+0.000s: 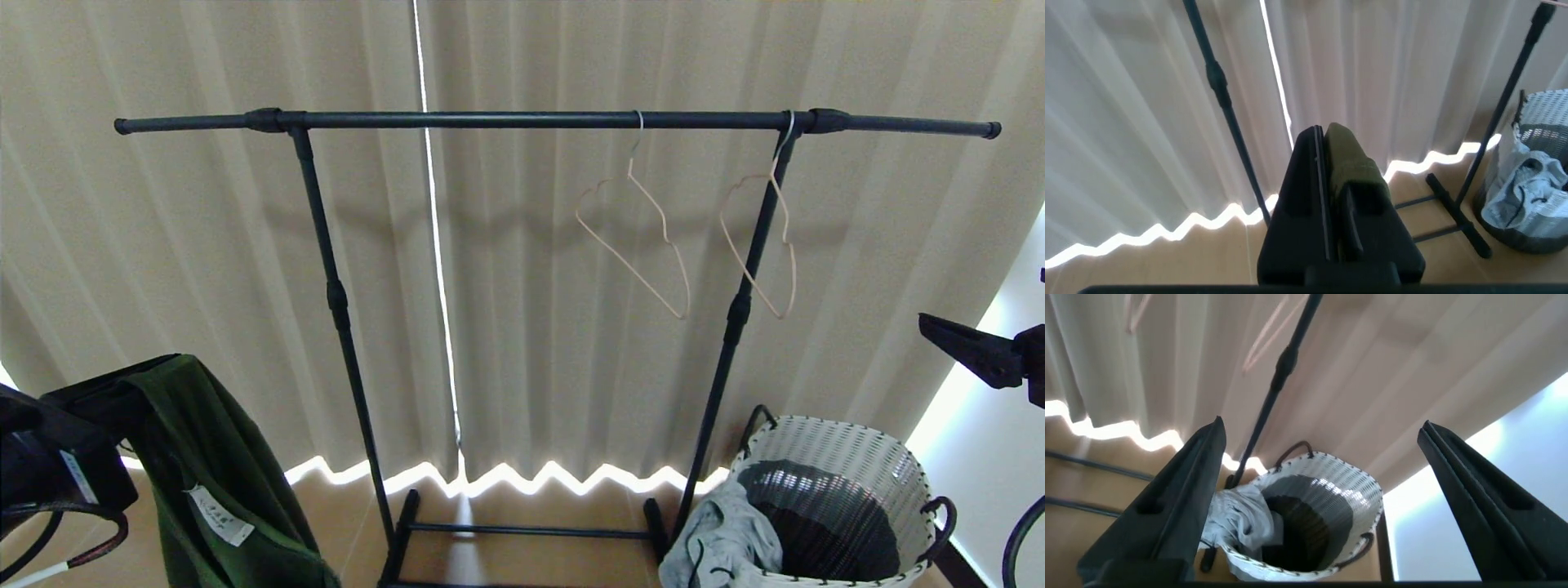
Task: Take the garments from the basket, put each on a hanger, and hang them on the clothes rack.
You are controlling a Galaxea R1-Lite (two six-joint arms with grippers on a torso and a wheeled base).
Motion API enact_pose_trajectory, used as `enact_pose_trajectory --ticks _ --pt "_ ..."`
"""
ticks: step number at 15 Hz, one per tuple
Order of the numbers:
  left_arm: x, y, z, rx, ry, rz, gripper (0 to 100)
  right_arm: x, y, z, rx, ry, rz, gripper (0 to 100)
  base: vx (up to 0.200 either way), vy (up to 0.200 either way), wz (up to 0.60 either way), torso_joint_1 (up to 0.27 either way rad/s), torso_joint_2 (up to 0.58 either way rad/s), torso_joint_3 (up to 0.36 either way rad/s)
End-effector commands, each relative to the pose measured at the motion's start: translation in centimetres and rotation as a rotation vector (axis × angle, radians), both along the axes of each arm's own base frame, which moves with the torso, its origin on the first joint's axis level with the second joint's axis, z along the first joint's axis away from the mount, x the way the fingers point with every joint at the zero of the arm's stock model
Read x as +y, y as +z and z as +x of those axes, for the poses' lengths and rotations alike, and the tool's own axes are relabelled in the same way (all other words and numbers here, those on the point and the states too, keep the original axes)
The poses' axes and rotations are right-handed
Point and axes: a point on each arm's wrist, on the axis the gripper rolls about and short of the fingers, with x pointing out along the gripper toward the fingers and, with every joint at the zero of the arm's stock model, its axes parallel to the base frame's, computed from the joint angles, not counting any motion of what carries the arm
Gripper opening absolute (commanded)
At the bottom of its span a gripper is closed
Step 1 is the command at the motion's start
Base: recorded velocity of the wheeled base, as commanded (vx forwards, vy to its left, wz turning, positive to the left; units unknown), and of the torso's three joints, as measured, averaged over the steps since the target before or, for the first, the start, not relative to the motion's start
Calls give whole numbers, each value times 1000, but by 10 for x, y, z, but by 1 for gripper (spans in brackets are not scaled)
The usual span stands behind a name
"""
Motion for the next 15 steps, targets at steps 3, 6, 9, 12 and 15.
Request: enact_pose_trajectory --ticks 3,6,9,12,15 --pt "0 1 0 -2 2 -1 0 1 -2 2 8 1 -4 100 0 0 0 0 0 0" --pt "0 1 0 -2 2 -1 0 1 -2 2 9 2 -9 100 0 0 0 33 -61 -32" --pt "0 0 0 -1 2 -1 0 1 -2 2 10 2 -9 100 0 0 0 181 -383 -209" --pt "0 1 0 -2 2 -1 0 1 -2 2 10 4 -9 100 0 0 0 227 -476 -250" --pt "1 2 -2 -11 2 -5 0 1 -2 3 13 13 -21 100 0 0 0 124 -253 -132"
